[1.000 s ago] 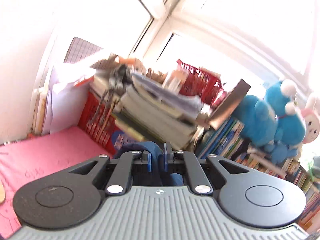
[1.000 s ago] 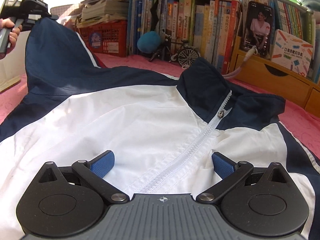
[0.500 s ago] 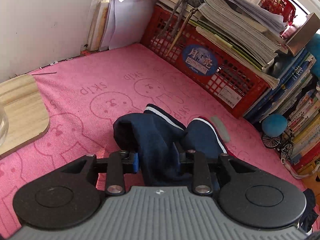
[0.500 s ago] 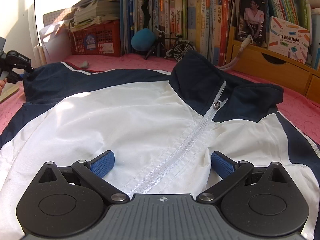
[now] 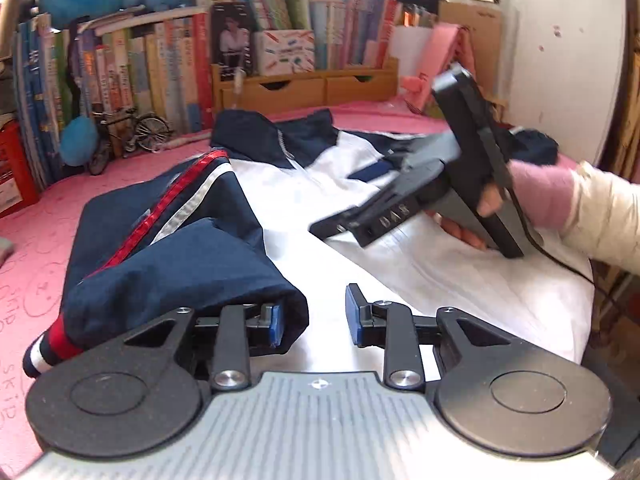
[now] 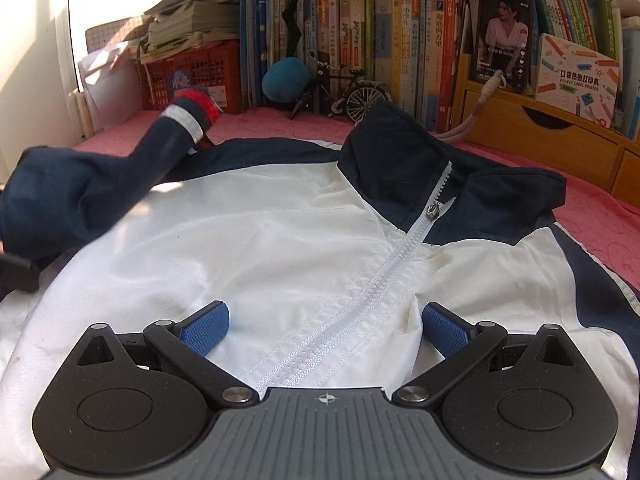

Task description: Fold clothes

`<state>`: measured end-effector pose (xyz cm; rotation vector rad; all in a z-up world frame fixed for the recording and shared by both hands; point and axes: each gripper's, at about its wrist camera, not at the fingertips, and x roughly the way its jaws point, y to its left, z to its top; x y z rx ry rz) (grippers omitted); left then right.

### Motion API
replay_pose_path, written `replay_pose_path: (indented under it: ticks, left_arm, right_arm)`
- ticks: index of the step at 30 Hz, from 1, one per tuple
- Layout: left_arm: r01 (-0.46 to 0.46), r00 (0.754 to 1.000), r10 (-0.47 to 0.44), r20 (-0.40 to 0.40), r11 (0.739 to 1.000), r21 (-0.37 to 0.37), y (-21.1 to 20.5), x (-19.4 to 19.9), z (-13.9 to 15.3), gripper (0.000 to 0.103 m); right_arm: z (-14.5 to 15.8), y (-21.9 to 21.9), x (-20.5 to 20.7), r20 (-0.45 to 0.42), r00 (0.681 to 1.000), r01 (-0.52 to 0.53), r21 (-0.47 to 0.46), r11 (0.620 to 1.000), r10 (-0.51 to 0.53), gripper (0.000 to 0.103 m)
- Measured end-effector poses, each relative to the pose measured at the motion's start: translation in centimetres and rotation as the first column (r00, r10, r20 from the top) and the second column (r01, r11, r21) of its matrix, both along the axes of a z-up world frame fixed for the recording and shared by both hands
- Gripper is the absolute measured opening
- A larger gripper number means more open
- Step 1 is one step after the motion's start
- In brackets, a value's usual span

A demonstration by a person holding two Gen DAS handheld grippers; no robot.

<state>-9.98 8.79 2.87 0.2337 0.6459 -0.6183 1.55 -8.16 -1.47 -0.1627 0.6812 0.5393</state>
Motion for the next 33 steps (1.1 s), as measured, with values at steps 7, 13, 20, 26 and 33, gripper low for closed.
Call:
replay_pose_path:
  ticks: [7,13,20,26,33]
  left_arm:
    - [-0.131,0.988,0.11,-0.104,0.968,-0.216,3.5,-3.2,1.2,0.077]
    - [-0.523,0.843,0.498,-0.204,0.672,-0.523,10.2,-3.0,2.5,0.103]
    - [-0.703,0.704,0.647,-0.292,0.574,-0.421,9.9,2.3,-1.0,0.097]
    - [-0.713,0.687,0.71,-0.152,0.618,-0.331,9.7,3.3,0.1,0.016]
    - [-0.758,0.544,0.779,0.311,0.615,-0.217,15.7,4.9,9.2,0.015]
  right_arm:
    - [0.0,0.1,0.0,-0.001,1.0,0.004,0.001,1.0,-0.004,0.103]
    - [-0.1,0.1,0.0,-0.001,1.0,0.005,0.002,1.0,-0.005,0.103]
    - [-0.1,0.0,0.1,0.0,1.0,0.006,0.002,1.0,-0.006,0.103]
    - [-0.2,-0.1,0.0,0.001,1.0,0.006,0.002,1.0,-0.006,0.103]
    - [-0.2,0.0,0.0,0.001,1.0,0.008,0.003,1.0,-0.008,0.103]
